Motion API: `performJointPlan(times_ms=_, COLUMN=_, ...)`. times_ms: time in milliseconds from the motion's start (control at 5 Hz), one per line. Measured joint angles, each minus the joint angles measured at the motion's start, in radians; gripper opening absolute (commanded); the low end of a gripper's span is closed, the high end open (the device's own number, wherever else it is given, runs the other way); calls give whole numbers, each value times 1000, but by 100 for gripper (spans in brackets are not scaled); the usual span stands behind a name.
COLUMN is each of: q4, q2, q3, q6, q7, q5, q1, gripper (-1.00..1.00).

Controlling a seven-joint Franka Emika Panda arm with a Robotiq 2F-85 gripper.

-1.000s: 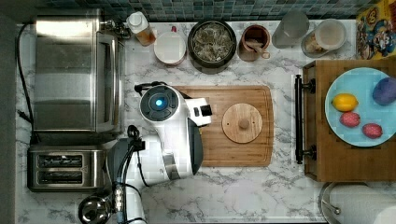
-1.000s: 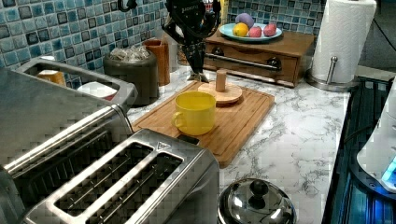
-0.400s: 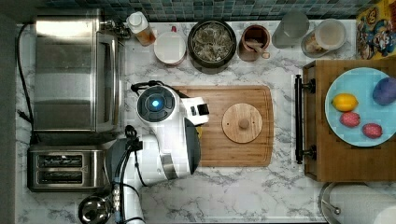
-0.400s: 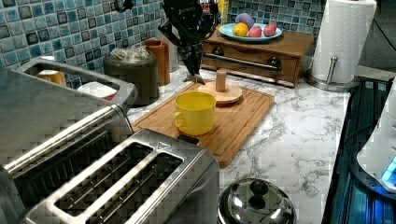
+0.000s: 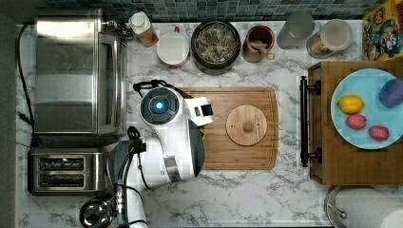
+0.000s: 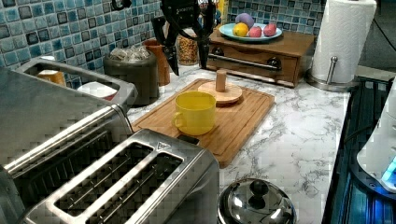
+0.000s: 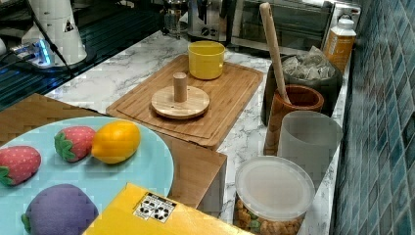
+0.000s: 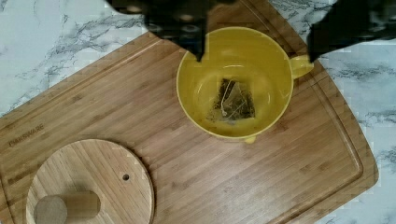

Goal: Put the tea in the cup.

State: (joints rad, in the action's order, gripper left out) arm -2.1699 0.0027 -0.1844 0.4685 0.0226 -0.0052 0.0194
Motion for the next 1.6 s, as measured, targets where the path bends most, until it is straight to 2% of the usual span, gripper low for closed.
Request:
performJointPlan(times_ms=800, q4=-2, q2=75, q3=8, q6=-31, q7=1, q5=4, q1=-1, gripper=100)
performJointPlan(times_ms=1600, q4=-2, q2=72, q3=-7, q6=-42, q7=1, q5=9, q1=-7, gripper=100)
